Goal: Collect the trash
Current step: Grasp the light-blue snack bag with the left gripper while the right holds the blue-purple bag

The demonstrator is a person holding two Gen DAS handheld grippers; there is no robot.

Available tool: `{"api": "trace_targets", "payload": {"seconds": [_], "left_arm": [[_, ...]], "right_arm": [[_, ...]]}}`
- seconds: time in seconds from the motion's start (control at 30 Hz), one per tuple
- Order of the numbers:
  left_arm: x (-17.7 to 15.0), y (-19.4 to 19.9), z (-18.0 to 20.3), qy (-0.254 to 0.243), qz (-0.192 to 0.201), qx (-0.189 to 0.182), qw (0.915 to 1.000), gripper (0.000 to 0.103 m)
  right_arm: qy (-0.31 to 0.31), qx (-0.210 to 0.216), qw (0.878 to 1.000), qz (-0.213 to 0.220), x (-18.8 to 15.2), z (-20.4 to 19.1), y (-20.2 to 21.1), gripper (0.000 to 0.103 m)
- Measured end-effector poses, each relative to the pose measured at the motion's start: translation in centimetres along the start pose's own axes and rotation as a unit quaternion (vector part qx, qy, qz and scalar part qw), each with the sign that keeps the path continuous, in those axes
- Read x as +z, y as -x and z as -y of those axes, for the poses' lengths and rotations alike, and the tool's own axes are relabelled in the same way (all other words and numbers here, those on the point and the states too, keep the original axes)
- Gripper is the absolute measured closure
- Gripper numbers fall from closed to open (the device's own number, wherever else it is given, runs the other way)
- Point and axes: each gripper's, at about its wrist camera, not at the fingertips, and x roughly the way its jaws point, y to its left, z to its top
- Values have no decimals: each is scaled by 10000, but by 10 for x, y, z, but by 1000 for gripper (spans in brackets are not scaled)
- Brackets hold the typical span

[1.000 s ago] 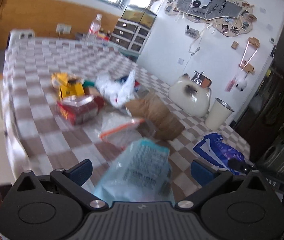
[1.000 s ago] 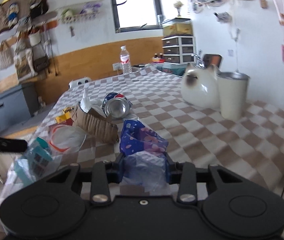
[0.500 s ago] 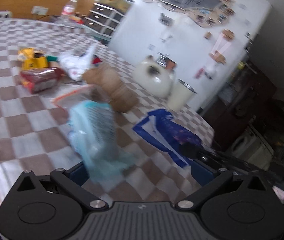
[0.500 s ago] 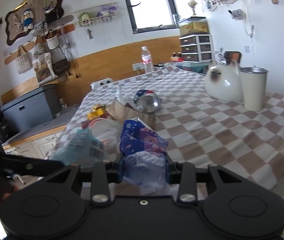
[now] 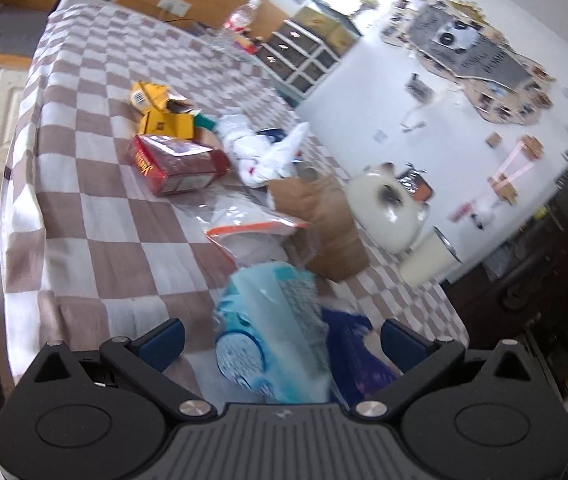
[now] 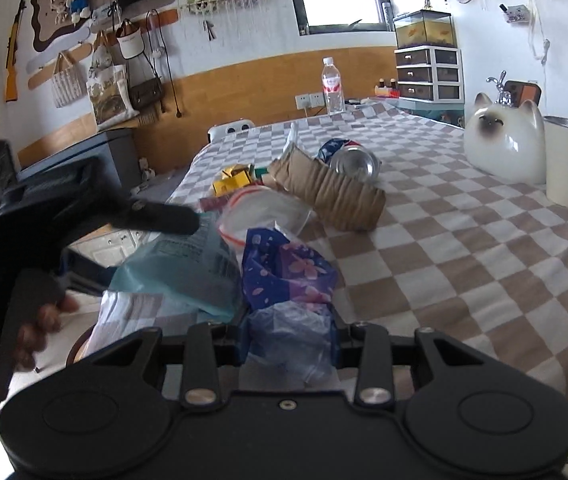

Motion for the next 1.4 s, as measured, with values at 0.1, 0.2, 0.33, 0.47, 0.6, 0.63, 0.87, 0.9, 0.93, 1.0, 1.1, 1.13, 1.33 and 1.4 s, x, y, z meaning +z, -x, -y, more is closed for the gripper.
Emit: {"api": "trace_targets", "payload": {"seconds": [0.1, 0.2, 0.33, 0.47, 0.6, 0.63, 0.87, 0.9, 0.93, 1.0, 1.1, 1.13, 1.33, 1.4], "left_arm": [[1, -7, 0, 158, 69, 116, 9998, 4], [-1, -10, 3, 265, 104, 334, 9990, 17], [-4, -11, 5, 441, 48, 586, 9973, 47], [-10, -4, 7, 312, 94, 645, 9974, 53], [-15, 9, 14, 65, 249, 701, 9972, 55], [-17, 15, 17, -24, 309, 724, 9969, 55], [-33, 58, 43, -904, 831, 1102, 9863, 55], [-36, 64, 45, -998, 886, 1163, 9842, 55], [-39, 71, 47, -1084, 949, 1243, 9817, 55], [-44, 83, 49, -1188, 1057, 1336, 9782, 55], [-51, 102, 49, -1338, 1255, 1493, 9716, 55], [-53, 107, 50, -1405, 1326, 1574, 9684, 55], [-64, 136, 49, -1685, 1610, 2091, 9497, 55], [-65, 146, 43, -1658, 1660, 2191, 9471, 55]], "right_arm": [[32, -20, 10000, -20, 1, -1, -1, 66], [37, -38, 10000, -44, 1, -1, -2, 66], [89, -78, 9999, -56, 1, -4, -1, 67], [80, -133, 9999, -53, 1, -5, 2, 67], [60, -214, 9998, -3, 1, -6, 8, 67], [44, -246, 9997, 27, 2, -6, 10, 68], [55, -356, 9990, 252, 9, -14, 28, 68], [47, -346, 9990, 288, 10, -16, 31, 68], [45, -333, 9989, 325, 11, -18, 34, 68], [75, -317, 9987, 390, 14, -24, 38, 68], [218, -290, 9982, 473, 18, -36, 43, 68], [249, -279, 9981, 498, 19, -39, 45, 68], [336, -227, 9976, 553, 29, -58, 45, 68], [375, -185, 9976, 559, 33, -64, 43, 68]]}}
